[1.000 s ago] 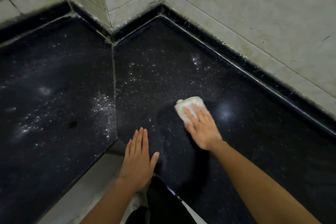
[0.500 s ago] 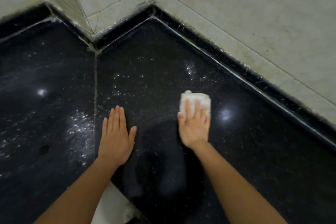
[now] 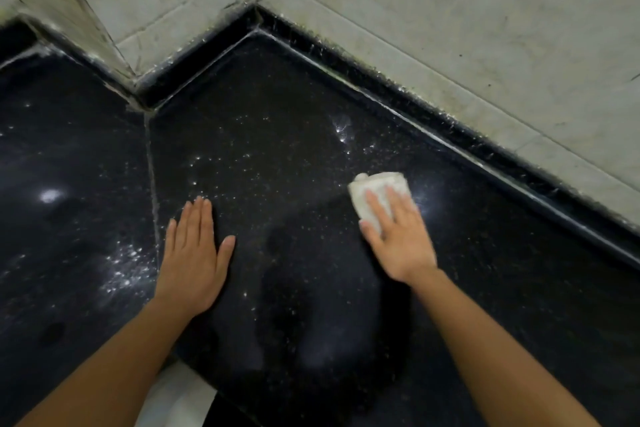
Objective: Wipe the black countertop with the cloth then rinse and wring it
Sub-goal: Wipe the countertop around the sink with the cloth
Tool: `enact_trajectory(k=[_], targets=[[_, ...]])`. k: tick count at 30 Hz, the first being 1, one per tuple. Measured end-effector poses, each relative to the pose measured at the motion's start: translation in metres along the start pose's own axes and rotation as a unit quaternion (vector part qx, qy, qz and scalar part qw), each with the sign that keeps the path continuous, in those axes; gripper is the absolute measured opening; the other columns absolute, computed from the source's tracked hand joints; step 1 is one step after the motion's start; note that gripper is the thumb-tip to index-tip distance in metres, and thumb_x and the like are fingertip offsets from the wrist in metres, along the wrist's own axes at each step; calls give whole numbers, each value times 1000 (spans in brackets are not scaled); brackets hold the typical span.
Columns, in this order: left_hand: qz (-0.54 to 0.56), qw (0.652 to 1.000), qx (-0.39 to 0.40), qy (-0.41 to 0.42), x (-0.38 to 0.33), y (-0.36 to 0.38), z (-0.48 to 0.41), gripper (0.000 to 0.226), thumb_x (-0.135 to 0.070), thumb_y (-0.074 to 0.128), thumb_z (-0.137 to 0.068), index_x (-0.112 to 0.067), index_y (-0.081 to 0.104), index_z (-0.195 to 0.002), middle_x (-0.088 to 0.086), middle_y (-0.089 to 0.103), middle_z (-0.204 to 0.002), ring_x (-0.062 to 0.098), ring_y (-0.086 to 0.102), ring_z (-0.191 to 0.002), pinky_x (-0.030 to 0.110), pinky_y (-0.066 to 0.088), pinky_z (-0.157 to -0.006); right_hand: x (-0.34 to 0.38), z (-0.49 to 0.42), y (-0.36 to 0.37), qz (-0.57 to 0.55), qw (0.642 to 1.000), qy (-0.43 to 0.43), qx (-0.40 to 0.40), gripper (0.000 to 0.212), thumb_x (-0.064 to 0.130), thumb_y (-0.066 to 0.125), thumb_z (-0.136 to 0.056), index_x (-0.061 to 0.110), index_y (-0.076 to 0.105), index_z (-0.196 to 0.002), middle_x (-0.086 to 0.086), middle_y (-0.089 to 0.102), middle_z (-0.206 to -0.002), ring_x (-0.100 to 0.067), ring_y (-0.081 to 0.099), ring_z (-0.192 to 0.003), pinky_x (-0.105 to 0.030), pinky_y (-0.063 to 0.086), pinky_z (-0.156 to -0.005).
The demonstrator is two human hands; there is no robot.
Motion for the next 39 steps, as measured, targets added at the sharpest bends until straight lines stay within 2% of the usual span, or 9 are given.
enact_trajectory(k=[5,11,14,19,23,25,29,34,39], targets=[[7,1000,-1,3,7,-4,-14,77,-61,-6,-86,-14,-18,-145,0,-23,-154,12,-24,-141,32,-16,-114,-44,-25,-16,-53,986,158,13,61,58,21,-97,41,-4,-150,-4,-15,-161,-23,-18,-146,-37,-10,-118],[-6,1000,-16,0,7,-2,-12,75,-60,-6,-88,-12,-13,-146,2,-20,-154,14,-22,-142,30,-19,-114,1,-40,-13,-100,968,228,-9,62,58,15,-97,37,-9,-151,-8,-17,-160,-27,-19,-146,-41,-13,-117],[-16,999,-29,5,7,-3,-12,74,-58,-5,-90,-10,-9,-147,5,-14,-155,16,-16,-144,27,-23,-112,54,-39,-9,-80,983,162,3,63,57,14,-98,34,-12,-151,-9,-19,-159,-28,-20,-145,-40,-16,-115],[-29,999,-38,5,5,-3,-13,76,-56,1,-92,-5,1,-148,7,-6,-156,18,-6,-145,28,-18,-114,144,-20,10,-48,997,-37,45,60,57,7,-95,38,-17,-147,-4,-28,-156,-25,-31,-141,-39,-22,-114],[-44,998,-39,3,5,-4,-14,76,-55,5,-93,-2,7,-147,10,0,-156,21,2,-145,29,-14,-115,141,-9,8,-29,981,-184,62,55,52,15,-99,43,-3,-150,7,-25,-155,-15,-32,-141,-34,-19,-116],[-45,998,-39,6,5,-5,-14,77,-55,4,-93,-2,5,-147,10,-1,-155,21,1,-145,28,-16,-114,118,-9,2,3,976,-206,68,54,53,17,-99,45,-2,-148,8,-20,-156,-12,-27,-143,-28,-22,-113],[-50,998,-39,11,5,-5,-14,76,-56,4,-93,-2,5,-147,11,0,-156,22,2,-145,27,-17,-114,39,-29,-8,58,997,-41,26,64,60,-5,-86,35,-14,-144,-8,-3,-161,-22,-9,-148,-30,-17,-114],[-51,998,-37,11,7,-3,-15,74,-54,8,-95,-1,7,-147,12,3,-156,24,5,-145,28,-14,-115,-37,-45,-29,-85,967,240,10,57,50,16,-101,35,-1,-153,-8,-11,-161,-25,-12,-147,-40,-6,-118],[-60,998,-26,8,7,-1,-17,72,-52,10,-97,0,12,-147,16,9,-156,26,9,-145,31,-10,-116,-5,-79,-30,-123,943,311,6,59,50,15,-101,32,-8,-152,-9,-18,-159,-30,-17,-146,-44,-13,-116]])
Point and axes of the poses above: each hand's wrist, its own z-axis away from the middle knuckle, its own y-axis out of the palm, x = y × z, the point moved 4 cm from there along -z, towards the middle knuckle
